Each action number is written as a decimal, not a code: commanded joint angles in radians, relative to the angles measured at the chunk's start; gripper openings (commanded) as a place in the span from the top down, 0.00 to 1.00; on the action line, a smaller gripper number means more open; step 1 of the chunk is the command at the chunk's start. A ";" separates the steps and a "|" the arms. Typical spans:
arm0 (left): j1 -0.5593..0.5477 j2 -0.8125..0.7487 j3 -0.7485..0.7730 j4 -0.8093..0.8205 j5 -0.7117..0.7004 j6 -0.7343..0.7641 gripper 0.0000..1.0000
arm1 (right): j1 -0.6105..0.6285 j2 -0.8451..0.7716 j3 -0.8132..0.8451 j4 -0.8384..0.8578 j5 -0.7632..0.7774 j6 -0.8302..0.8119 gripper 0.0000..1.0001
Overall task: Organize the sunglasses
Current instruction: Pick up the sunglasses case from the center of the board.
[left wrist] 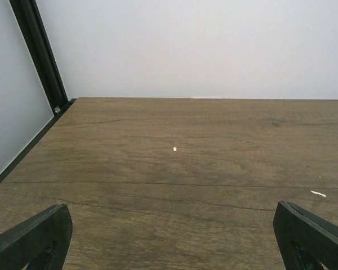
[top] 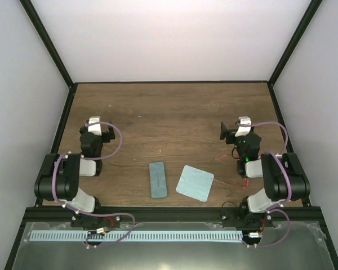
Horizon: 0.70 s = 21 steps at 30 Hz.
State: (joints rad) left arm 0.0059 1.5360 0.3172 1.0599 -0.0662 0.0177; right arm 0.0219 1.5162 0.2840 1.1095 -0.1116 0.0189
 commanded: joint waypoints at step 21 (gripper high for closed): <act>-0.033 -0.359 -0.014 -0.224 -0.011 0.057 0.00 | 0.005 -0.438 0.288 -0.625 -0.098 0.034 0.00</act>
State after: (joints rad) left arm -0.0147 1.3766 0.3099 0.9348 -0.0601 0.0444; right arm 0.0223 1.2835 0.5297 0.6445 -0.1158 0.0345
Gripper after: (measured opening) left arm 0.999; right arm 0.997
